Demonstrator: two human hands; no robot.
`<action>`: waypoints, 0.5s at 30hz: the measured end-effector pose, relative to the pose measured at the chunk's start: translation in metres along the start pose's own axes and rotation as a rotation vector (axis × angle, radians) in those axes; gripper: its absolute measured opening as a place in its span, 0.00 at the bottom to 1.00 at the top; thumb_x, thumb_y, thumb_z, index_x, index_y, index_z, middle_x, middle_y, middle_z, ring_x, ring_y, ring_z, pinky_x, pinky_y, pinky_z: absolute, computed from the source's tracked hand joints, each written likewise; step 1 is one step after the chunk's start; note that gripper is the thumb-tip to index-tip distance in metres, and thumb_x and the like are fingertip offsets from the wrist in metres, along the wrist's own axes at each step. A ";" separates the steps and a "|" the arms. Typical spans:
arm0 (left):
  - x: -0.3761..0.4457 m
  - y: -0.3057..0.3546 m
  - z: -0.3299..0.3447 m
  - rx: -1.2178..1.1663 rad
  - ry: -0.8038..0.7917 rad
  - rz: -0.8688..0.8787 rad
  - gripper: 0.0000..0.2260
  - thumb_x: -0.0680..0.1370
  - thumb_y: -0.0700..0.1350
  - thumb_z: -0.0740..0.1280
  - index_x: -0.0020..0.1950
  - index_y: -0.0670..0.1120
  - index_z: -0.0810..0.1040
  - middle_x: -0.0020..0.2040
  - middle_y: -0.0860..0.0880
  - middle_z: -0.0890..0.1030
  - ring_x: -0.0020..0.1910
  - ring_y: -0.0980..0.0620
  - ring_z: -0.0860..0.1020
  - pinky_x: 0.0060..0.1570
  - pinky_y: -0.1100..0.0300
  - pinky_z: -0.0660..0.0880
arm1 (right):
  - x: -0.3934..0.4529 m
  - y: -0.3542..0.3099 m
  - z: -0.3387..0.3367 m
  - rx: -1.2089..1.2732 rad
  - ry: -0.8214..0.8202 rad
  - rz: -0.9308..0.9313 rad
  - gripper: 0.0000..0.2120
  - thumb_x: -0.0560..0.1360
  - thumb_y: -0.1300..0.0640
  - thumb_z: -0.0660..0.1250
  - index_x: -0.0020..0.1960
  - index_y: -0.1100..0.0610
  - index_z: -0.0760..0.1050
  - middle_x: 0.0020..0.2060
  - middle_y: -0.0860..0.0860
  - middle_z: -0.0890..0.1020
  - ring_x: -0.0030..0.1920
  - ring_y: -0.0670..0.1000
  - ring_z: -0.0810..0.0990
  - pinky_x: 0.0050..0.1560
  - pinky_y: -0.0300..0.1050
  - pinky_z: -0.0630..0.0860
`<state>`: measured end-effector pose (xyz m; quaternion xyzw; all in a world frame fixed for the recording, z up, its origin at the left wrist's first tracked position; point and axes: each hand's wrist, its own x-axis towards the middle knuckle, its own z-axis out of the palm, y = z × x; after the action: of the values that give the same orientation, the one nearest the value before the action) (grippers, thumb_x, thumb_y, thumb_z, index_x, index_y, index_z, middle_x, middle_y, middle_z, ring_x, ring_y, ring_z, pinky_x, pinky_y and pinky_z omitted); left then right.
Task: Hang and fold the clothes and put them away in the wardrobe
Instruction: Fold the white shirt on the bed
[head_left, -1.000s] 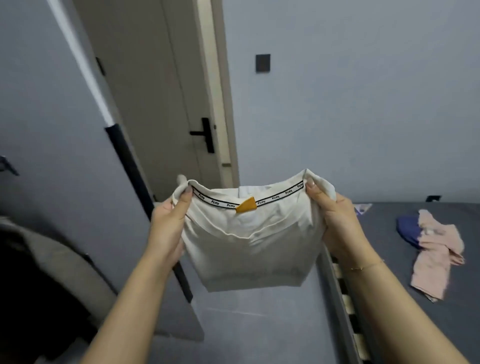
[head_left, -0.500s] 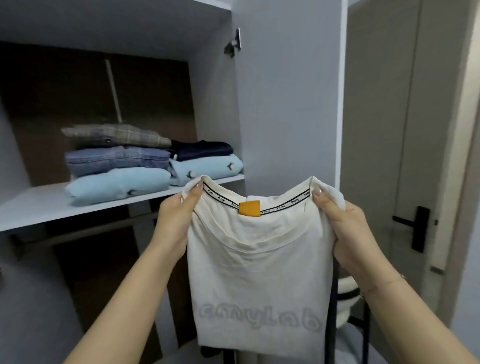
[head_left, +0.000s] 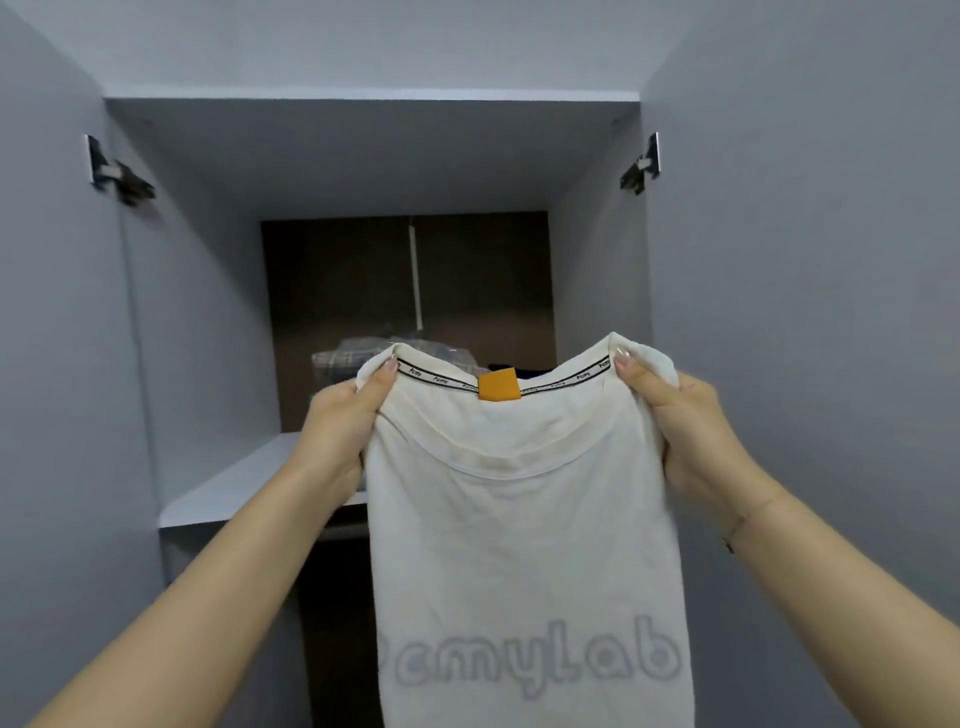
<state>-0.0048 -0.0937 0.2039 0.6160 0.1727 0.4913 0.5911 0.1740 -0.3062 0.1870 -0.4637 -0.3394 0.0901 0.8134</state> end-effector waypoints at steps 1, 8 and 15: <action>0.011 0.004 -0.001 0.027 0.002 0.039 0.12 0.76 0.53 0.71 0.43 0.44 0.83 0.41 0.49 0.86 0.38 0.52 0.85 0.38 0.58 0.81 | 0.015 0.001 0.005 -0.001 -0.011 -0.001 0.16 0.72 0.48 0.74 0.51 0.60 0.83 0.47 0.56 0.86 0.48 0.55 0.86 0.42 0.46 0.82; 0.116 0.048 -0.017 0.282 0.063 0.455 0.26 0.78 0.55 0.68 0.40 0.30 0.74 0.36 0.42 0.75 0.35 0.46 0.69 0.37 0.52 0.65 | 0.139 -0.001 0.069 0.029 -0.093 0.074 0.17 0.70 0.50 0.76 0.53 0.60 0.81 0.44 0.55 0.87 0.43 0.52 0.86 0.36 0.44 0.81; 0.257 0.115 -0.033 0.324 0.108 0.546 0.19 0.75 0.55 0.70 0.35 0.43 0.70 0.33 0.45 0.67 0.27 0.51 0.65 0.26 0.63 0.60 | 0.271 -0.017 0.148 0.175 -0.190 -0.020 0.14 0.71 0.53 0.75 0.53 0.59 0.82 0.46 0.55 0.86 0.44 0.52 0.86 0.35 0.46 0.82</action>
<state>0.0437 0.1007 0.4046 0.6986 0.1080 0.6299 0.3217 0.2813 -0.0877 0.3778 -0.3772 -0.4103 0.1547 0.8158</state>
